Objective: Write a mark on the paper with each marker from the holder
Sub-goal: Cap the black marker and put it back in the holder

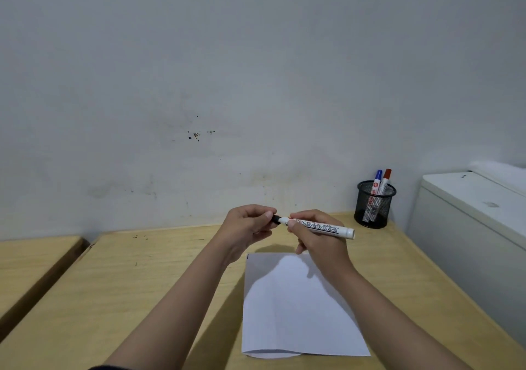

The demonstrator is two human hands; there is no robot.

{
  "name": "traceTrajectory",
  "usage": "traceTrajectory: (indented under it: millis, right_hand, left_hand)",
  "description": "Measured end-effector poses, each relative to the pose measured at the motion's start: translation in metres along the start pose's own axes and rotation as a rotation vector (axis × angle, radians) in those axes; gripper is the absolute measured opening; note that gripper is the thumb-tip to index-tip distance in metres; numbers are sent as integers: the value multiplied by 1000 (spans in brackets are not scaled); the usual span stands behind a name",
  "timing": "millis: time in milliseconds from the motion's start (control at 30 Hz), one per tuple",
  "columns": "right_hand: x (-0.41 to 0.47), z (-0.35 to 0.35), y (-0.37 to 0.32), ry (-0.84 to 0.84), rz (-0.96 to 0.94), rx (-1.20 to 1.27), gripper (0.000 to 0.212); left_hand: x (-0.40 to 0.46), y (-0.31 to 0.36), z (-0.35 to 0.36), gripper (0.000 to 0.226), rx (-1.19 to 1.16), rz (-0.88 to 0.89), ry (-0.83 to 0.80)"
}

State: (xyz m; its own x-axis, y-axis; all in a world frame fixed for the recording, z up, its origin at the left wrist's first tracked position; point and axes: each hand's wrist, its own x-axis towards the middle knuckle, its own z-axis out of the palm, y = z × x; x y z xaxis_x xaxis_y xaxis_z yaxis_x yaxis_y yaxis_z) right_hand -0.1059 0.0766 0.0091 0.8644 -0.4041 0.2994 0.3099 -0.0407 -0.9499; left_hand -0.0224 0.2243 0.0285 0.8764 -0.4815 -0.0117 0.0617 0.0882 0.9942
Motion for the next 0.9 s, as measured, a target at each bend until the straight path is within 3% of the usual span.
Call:
traceTrajectory:
  millis: [433, 633, 733, 833, 900]
  right_hand:
    - [-2, 0, -29, -45, -68, 210, 10]
    - [5, -1, -28, -126, 338, 445, 20]
    - [4, -13, -36, -163, 275, 116, 18]
    - [15, -35, -47, 51, -160, -342, 16]
    - [28, -51, -53, 82, -342, -619, 22]
  left_hand:
    - [-20, 22, 19, 8, -185, 155, 43]
    - [-7, 32, 30, 10, -108, 202, 139]
    - [7, 40, 35, 15, 5, 260, 219]
    - [20, 46, 45, 22, 142, 309, 207]
    - [27, 49, 57, 24, 202, 320, 174]
